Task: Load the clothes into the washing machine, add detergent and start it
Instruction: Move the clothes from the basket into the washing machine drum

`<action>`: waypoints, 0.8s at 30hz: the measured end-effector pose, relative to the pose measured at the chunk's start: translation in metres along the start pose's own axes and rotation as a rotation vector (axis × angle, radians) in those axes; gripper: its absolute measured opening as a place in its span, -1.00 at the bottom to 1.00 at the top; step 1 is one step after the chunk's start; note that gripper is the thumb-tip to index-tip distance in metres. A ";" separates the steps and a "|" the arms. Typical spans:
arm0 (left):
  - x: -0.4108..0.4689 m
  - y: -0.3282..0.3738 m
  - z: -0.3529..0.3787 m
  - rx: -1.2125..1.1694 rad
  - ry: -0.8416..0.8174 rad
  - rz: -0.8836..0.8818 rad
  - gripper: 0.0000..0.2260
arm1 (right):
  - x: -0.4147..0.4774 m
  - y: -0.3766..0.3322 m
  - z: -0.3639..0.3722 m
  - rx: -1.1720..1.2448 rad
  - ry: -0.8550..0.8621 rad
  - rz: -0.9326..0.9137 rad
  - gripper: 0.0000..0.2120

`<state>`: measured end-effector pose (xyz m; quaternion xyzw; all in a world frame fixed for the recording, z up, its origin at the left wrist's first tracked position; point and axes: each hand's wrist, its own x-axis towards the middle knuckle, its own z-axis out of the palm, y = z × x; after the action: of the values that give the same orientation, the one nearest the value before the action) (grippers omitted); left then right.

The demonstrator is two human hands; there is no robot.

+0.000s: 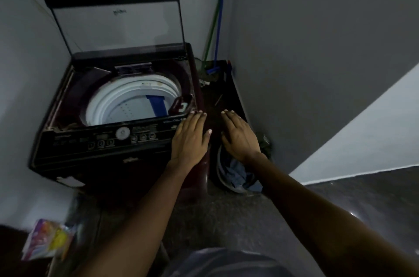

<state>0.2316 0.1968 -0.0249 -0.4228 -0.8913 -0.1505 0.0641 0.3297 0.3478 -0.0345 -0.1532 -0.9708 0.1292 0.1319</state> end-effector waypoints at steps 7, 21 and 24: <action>-0.007 0.069 0.021 -0.017 -0.043 -0.001 -0.54 | -0.047 0.061 -0.013 0.037 -0.047 0.045 -0.42; 0.036 0.092 0.113 -0.096 -0.252 0.093 -0.55 | -0.058 0.146 0.032 0.042 -0.118 0.251 -0.48; 0.047 0.086 0.140 -0.109 -0.300 0.120 -0.55 | -0.055 0.165 0.051 0.032 -0.134 0.280 -0.49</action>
<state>0.2701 0.3280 -0.1278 -0.4960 -0.8544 -0.1298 -0.0841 0.4083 0.4706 -0.1414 -0.2761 -0.9444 0.1715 0.0501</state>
